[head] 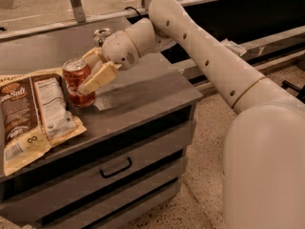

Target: Move coke can near brown chip bag

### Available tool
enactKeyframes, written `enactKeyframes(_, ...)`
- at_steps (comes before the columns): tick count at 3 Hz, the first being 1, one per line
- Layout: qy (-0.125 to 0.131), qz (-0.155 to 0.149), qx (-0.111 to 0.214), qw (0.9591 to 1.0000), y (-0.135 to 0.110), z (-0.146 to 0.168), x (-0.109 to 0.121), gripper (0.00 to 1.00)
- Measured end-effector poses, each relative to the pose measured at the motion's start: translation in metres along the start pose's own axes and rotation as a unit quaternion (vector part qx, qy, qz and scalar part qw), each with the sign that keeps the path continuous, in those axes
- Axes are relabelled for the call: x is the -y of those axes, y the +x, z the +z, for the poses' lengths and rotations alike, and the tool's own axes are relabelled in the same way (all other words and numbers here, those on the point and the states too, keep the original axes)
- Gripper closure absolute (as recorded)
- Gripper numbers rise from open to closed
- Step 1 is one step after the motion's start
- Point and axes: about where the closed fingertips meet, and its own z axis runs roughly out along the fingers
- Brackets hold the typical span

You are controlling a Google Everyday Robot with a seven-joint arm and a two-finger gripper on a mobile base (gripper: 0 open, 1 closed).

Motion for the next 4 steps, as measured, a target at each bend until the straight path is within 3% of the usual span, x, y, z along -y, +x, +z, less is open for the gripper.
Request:
enactKeyframes(2,-0.013,0.041,0.018,0.9989,0.020,0.010,-0.009,0.12)
enactKeyframes(3,-0.010,0.048,0.024,0.9985,0.026,0.010,-0.010,0.00)
enactKeyframes(4,0.022,0.051,0.018,0.9983,0.030,-0.013,-0.009,0.00)
